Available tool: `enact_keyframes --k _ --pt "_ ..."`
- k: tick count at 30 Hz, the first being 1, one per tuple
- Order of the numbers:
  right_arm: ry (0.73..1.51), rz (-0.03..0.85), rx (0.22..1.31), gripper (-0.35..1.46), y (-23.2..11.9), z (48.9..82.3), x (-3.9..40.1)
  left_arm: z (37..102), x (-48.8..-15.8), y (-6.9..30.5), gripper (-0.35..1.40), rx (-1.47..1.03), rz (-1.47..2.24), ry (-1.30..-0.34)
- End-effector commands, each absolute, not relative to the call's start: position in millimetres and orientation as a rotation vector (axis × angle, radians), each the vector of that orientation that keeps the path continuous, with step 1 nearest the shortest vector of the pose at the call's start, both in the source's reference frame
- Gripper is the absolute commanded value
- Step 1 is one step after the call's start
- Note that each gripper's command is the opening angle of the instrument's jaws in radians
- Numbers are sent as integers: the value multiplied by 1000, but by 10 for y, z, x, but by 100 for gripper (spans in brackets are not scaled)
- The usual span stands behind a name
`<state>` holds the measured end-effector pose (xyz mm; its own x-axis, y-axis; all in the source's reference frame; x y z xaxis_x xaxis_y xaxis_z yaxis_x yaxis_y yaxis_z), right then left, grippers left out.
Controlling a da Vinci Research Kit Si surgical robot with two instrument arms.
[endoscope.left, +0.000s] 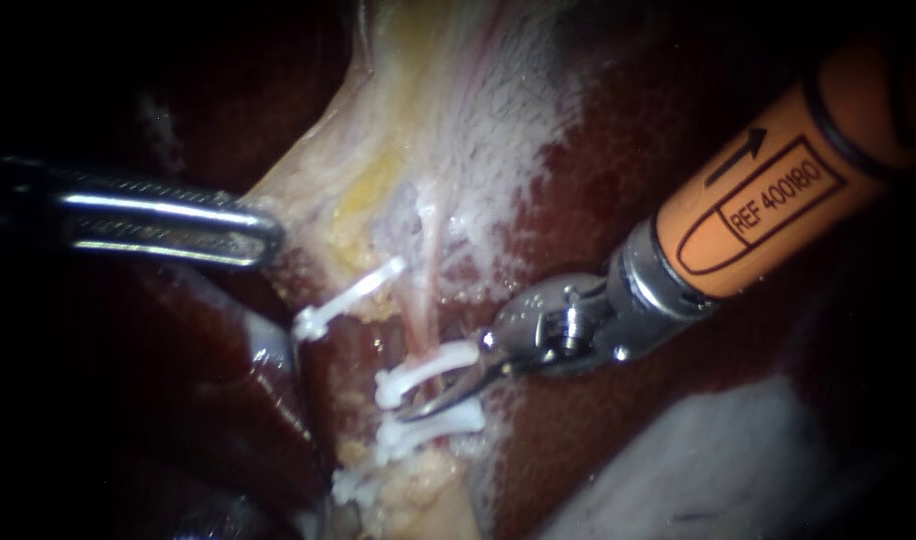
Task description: Go to the cutting position right tube
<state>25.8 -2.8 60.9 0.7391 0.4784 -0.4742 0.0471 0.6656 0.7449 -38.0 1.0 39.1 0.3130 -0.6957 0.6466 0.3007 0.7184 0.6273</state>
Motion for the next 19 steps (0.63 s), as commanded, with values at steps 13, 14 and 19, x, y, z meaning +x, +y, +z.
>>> enact_keyframes --k 13,14,19 --pt "713 268 819 24 -28 610 258 392 -380 10 -35 432 -684 -1063" --pt "713 268 819 24 -28 610 258 392 -380 10 -35 432 -684 -1063" --pt "713 268 819 24 -29 610 258 392 -380 10 -35 433 -684 -1063"
